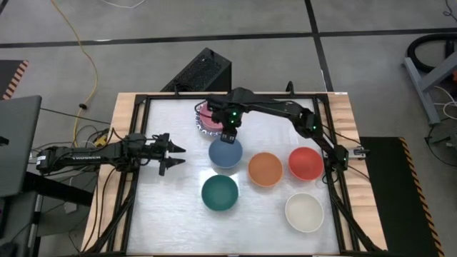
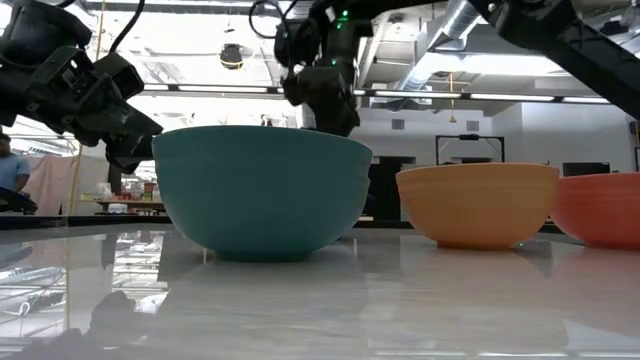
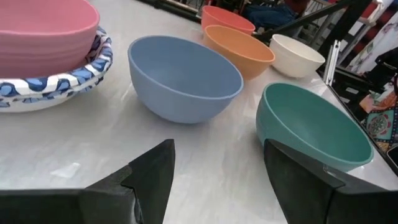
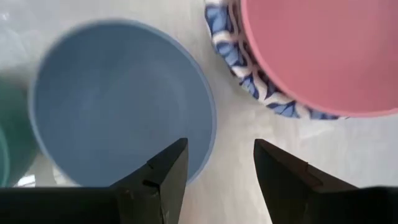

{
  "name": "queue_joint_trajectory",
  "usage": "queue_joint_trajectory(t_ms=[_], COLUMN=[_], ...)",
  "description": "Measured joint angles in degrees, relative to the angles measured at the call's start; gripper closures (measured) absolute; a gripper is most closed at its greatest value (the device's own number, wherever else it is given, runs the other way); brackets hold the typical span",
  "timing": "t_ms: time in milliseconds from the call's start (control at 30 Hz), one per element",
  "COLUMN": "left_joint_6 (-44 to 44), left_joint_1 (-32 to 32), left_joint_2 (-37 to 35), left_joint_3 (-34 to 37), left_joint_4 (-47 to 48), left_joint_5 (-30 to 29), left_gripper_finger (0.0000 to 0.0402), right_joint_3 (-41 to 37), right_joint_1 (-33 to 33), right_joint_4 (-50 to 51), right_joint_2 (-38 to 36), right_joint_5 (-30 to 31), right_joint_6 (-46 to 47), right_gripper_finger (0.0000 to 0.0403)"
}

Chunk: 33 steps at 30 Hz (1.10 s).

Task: Nest bowls inside each other
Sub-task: Stack the blue bowl on top of the pink bowl

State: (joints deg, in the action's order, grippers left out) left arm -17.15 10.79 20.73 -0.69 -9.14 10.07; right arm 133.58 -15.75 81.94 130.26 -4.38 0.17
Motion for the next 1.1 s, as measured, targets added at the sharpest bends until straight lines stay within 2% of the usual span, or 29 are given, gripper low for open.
queue_joint_trajectory(t_ms=[233,467,667,800,933,1100], left_joint_6=[-0.02,-0.02,-0.34,-0.59,-1.11,-0.83], left_joint_1=[0.00,0.00,0.00,0.00,0.00,0.00], left_joint_2=[-0.02,-0.01,-0.02,-0.02,-0.02,-0.01], left_joint_3=[0.00,0.00,0.00,0.00,0.00,0.00], left_joint_4=[2.16,2.53,2.51,2.38,2.36,2.36], left_joint_5=[0.07,0.20,0.17,0.14,0.08,-0.39], left_gripper_finger=[0.0167,0.0167,0.0167,0.0167,0.0167,0.0167], right_joint_3=[-0.25,-8.09,-16.77,-18.37,-18.95,-18.86], right_joint_1=[-0.01,-0.09,0.29,0.35,0.33,0.36], right_joint_4=[0.92,-2.09,-9.85,-12.26,-11.57,-9.97], right_joint_2=[2.38,1.22,1.14,1.05,0.89,-0.62], right_joint_5=[0.78,3.06,3.08,3.17,3.57,3.37], right_joint_6=[0.90,2.42,2.44,2.00,1.19,-0.21], right_gripper_finger=[0.0200,0.0200,0.0201,0.0207,0.0252,0.0369])
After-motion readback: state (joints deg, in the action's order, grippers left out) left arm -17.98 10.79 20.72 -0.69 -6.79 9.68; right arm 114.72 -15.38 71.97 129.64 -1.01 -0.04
